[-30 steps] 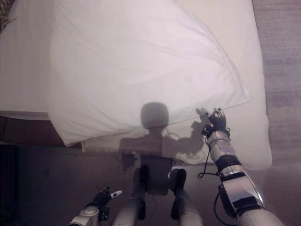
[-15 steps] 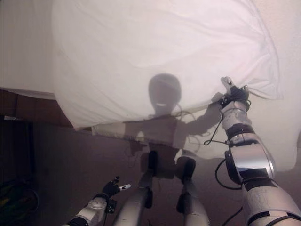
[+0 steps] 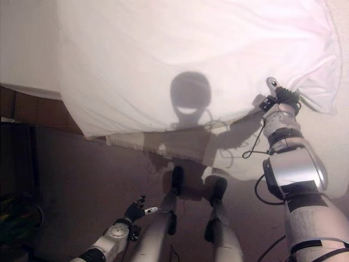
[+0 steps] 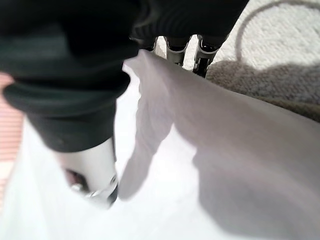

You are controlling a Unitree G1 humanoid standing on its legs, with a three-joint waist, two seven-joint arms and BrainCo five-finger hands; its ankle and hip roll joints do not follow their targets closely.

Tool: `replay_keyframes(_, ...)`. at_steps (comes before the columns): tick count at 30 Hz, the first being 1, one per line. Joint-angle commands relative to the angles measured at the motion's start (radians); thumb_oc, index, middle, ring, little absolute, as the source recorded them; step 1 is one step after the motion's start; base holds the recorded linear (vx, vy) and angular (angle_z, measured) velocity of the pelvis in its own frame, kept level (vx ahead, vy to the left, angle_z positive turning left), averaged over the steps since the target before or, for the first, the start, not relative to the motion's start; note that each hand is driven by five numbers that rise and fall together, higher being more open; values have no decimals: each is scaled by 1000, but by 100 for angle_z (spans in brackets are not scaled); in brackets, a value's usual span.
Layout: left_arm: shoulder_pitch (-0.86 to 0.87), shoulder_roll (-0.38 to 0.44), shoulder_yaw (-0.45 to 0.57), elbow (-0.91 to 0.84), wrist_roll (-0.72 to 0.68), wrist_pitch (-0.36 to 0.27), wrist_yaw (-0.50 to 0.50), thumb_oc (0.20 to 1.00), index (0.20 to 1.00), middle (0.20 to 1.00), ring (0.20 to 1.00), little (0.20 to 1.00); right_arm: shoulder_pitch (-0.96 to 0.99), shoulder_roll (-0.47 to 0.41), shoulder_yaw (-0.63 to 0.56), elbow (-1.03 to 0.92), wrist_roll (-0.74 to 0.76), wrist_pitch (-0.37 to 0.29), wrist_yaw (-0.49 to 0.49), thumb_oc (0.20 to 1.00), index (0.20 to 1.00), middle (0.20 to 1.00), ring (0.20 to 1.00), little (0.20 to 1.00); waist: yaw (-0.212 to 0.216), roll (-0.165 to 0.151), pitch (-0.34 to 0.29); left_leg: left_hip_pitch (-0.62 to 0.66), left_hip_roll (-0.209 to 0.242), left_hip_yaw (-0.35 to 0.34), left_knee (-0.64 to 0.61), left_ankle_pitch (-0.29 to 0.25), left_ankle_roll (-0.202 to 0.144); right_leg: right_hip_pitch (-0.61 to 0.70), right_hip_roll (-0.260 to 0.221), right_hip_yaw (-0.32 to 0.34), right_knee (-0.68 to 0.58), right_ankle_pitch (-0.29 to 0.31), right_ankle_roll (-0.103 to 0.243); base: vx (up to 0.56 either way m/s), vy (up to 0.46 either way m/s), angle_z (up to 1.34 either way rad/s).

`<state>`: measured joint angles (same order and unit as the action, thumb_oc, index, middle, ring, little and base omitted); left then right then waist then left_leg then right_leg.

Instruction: Make the bed

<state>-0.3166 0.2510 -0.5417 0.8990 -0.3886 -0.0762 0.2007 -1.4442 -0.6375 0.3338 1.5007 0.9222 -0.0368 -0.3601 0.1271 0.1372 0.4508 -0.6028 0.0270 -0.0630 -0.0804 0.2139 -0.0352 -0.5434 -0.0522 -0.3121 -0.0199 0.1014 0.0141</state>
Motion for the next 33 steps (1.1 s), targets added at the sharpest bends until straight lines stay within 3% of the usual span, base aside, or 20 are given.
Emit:
replay_keyframes(1,-27,44,-21,-33,-45,-17,32,1000,1000,1000,1000,1000,-150,-78,93,-91,-91,-8,3,200,200,200,200,200,25,-65,67,41,-89,28,-6,-26,-49,28,-43,24,47,0,101,14,-30,5)
replay_keyframes(4,-19,42,-18,-53,-68,-20,44,1000,1000,1000,1000,1000,-153,-73,86,-105,-84,-20,-22,200,200,200,200,200,25,-69,69,27,-91,20,-7,-21,-54,22,-42,11,41,3,102,12,-18,10)
replay_keyframes(8,-19,42,-21,-104,-90,-28,64,1000,1000,1000,1000,1000,-114,-31,27,-211,8,-106,-59,200,200,200,200,200,19,-75,69,32,-94,12,-7,-25,-52,24,-40,15,35,4,105,-1,13,6)
replay_keyframes(11,-15,60,-26,-164,-90,-36,66,1000,1000,1000,1000,1000,-106,-26,24,-258,25,-127,-64,200,200,200,200,200,15,-74,69,35,-96,14,-7,-25,-54,24,-43,18,34,9,107,-24,35,0)
replay_keyframes(16,2,97,-41,-325,-125,-55,44,1000,1000,1000,1000,1000,-52,4,-11,-481,54,-232,-110,200,200,200,200,200,-11,-73,69,49,-97,42,-7,-34,-56,29,-50,40,16,37,116,-37,77,0)
replay_keyframes(17,0,114,-52,-415,-151,-63,22,1000,1000,1000,1000,1000,-20,25,-31,-605,63,-278,-115,200,200,200,200,200,-27,-74,69,56,-96,55,-7,-37,-55,29,-49,55,8,49,120,-46,101,-9)
replay_keyframes(23,-60,150,-51,-649,-231,-90,19,1000,1000,1000,1000,1000,97,92,-64,-898,-6,-354,-152,200,200,200,200,200,-75,-109,60,84,-91,118,9,-55,-46,35,-46,118,-19,89,130,-63,96,-22)
replay_keyframes(28,-154,103,-50,-681,-338,-103,55,1000,1000,1000,1000,1000,170,131,-75,-1022,-55,-352,-172,200,200,200,200,200,-108,-144,48,92,-93,163,51,-86,-29,34,-50,158,-11,99,139,-80,72,-31)
replay_keyframes(33,-294,10,-95,-617,-582,-87,33,1000,1000,1000,1000,1000,312,179,-68,-1145,-55,-320,-137,200,200,200,200,200,-160,-173,31,122,-96,200,73,-105,-11,43,-56,191,-1,109,147,-55,42,-26)
